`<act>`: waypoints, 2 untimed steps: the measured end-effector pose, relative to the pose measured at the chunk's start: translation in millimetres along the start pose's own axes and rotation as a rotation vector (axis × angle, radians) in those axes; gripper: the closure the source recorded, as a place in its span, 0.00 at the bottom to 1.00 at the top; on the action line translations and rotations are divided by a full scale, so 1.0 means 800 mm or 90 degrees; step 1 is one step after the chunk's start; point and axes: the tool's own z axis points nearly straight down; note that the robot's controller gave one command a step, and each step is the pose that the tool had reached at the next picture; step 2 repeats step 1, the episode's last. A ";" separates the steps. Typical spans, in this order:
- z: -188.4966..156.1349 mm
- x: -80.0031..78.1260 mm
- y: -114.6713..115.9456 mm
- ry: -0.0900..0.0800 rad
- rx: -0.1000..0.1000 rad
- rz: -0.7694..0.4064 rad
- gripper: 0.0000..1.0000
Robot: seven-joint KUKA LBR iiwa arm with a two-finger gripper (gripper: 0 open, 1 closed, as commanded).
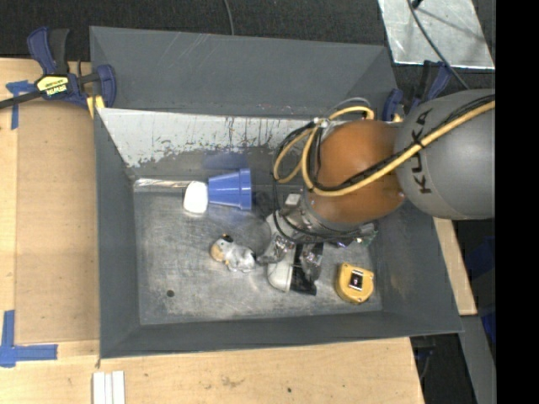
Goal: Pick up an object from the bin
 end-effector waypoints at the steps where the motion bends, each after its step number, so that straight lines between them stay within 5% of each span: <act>1: -0.203 -0.002 -0.028 0.007 -0.002 0.064 1.00; 2: -0.203 -0.002 -0.028 0.007 -0.002 0.064 1.00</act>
Offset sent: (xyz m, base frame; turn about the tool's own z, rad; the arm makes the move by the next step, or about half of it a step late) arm 0.0000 0.0000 0.0000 0.0000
